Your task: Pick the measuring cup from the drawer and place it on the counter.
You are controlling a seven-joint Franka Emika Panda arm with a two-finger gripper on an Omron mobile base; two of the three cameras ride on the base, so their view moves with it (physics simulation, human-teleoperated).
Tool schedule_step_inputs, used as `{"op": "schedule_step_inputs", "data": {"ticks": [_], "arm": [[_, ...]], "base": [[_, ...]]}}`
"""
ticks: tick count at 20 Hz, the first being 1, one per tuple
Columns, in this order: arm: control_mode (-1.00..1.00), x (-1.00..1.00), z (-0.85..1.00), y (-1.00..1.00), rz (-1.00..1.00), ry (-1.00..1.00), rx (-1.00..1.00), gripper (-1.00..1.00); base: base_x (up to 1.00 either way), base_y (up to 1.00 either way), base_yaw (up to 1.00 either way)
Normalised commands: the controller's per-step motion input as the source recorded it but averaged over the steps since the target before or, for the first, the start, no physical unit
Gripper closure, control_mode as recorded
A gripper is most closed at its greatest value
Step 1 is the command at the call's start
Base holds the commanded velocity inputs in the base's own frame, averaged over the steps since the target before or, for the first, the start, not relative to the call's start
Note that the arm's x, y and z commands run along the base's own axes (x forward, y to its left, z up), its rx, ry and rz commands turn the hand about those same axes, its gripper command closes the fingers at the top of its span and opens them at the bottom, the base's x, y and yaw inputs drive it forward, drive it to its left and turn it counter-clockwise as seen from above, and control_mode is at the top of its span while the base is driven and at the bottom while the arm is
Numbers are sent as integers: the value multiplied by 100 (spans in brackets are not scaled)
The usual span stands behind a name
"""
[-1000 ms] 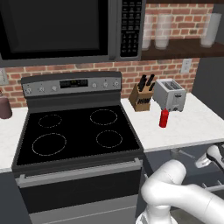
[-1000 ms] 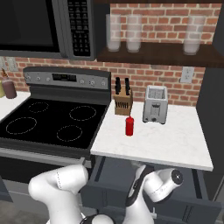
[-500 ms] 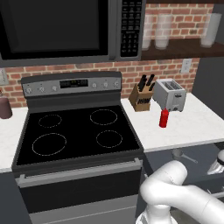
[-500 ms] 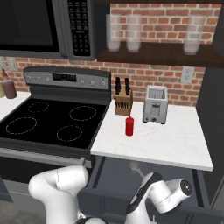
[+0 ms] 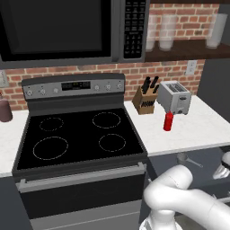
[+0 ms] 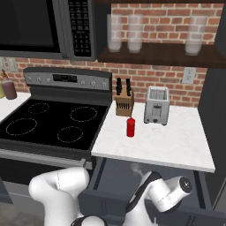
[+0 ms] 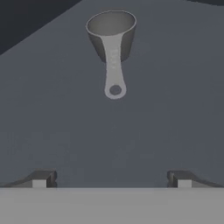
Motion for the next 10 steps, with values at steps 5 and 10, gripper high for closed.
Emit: {"op": "schedule_step_inputs", "data": {"ticks": [5, 10], "arm": [[-100, -36, 100, 4, 11, -8, 2, -100], [-100, -29, 68, 34, 7, -8, 9, -100]], "base": [[0, 0, 0], [0, 0, 0]]}}
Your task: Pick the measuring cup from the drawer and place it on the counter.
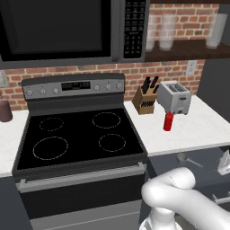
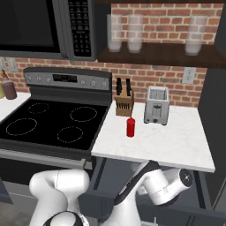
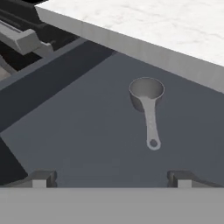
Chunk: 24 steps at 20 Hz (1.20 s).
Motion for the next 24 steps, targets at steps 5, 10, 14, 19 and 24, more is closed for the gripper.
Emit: {"op": "schedule_step_inputs", "data": {"ticks": [5, 10, 14, 19, 24], "arm": [[-100, -4, -1, 55, 15, -2, 14, -100], [-100, 16, -5, 56, 15, 1, 3, -100], [-100, 33, 0, 9, 0, 6, 0, -100], [-100, 5, 0, -47, 0, 0, 2, -100], [-100, 0, 0, -36, 0, 0, 0, -100]], "base": [[0, 0, 0], [0, 0, 0], [0, 0, 0], [0, 0, 0], [0, 0, 0]]}}
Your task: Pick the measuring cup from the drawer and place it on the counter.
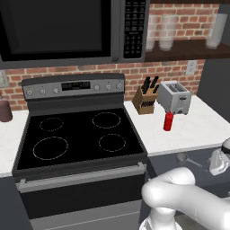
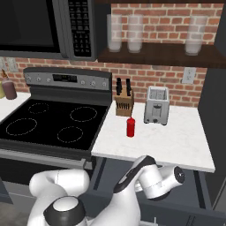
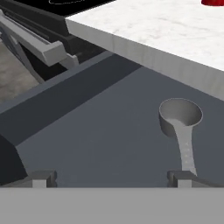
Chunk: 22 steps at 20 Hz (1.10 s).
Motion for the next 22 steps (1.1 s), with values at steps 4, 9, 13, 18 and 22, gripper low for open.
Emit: {"op": "schedule_step_inputs", "data": {"ticks": [4, 9, 13, 18, 22], "arm": [[-100, 12, 0, -14, 0, 0, 0, -100], [-100, 35, -5, 3, 0, 1, 0, -100], [-100, 27, -22, 10, 0, 6, 0, -100], [-100, 6, -34, 0, 0, 5, 0, -100], [-100, 8, -15, -3, 0, 0, 0, -100]], "base": [[0, 0, 0], [0, 0, 0], [0, 0, 0], [0, 0, 0], [0, 0, 0]]}}
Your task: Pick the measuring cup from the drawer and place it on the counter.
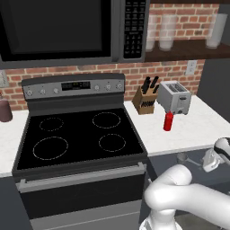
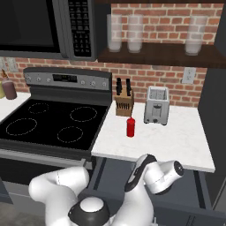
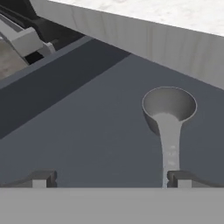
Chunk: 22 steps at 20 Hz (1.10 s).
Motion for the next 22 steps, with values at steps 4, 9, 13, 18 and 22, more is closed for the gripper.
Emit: {"op": "schedule_step_inputs", "data": {"ticks": [4, 9, 13, 18, 22], "arm": [[-100, 8, 0, -8, 0, 0, 1, -100], [-100, 11, 0, -2, 0, 0, 0, -100], [-100, 7, -25, -13, 0, 0, 0, -100], [-100, 1, -48, -11, 0, 0, 0, -100], [-100, 5, -42, -15, 0, 0, 0, -100]], "base": [[0, 0, 0], [0, 0, 0], [0, 0, 0], [0, 0, 0], [0, 0, 0]]}}
